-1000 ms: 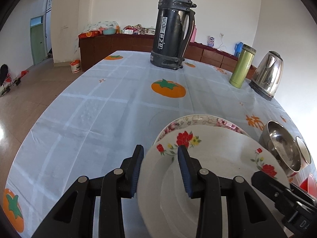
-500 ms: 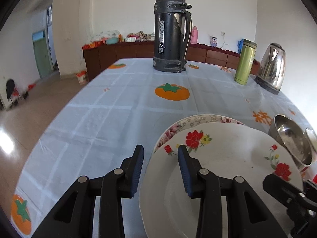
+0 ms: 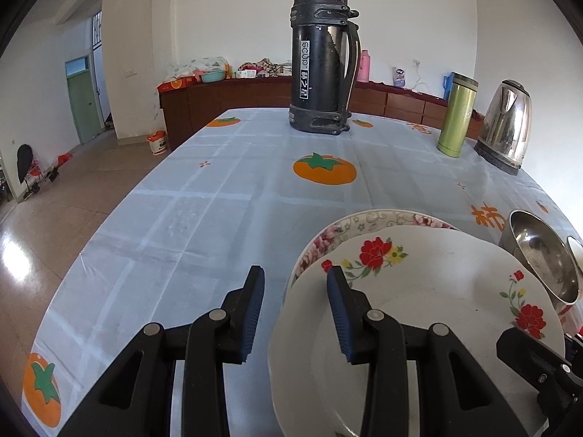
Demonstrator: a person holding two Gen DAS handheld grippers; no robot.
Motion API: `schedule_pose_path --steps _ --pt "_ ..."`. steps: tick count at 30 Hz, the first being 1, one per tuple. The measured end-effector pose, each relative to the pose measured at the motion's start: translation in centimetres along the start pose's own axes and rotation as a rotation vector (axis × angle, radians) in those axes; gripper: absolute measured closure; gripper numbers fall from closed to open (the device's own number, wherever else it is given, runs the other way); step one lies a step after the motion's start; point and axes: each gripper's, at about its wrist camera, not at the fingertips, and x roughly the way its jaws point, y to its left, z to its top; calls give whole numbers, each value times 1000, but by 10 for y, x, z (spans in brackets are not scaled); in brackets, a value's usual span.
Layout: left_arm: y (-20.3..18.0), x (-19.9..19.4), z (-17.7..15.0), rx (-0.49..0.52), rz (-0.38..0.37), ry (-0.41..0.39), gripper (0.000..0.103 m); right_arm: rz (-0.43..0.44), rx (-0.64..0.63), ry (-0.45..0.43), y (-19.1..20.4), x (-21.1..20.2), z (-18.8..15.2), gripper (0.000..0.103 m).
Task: Organize plates and bowls
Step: 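Carry the red-flower plate onto the stacked plates and lower it, then open both grippers to release the red-flower plate on the stack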
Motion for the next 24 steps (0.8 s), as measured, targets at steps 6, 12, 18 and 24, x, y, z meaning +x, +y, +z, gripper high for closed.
schedule_pose_path --steps 6,12,18,24 --pt "-1 0 0 9 8 1 63 -3 -4 1 1 -1 0 65" --pt "-4 1 -1 27 16 10 60 -40 -9 0 1 -1 -1 59" --pt "-4 1 -1 30 23 9 59 -49 -1 -6 -4 1 1 58" --pt "-1 2 -1 10 44 16 44 -67 -16 -22 -5 5 -2 56"
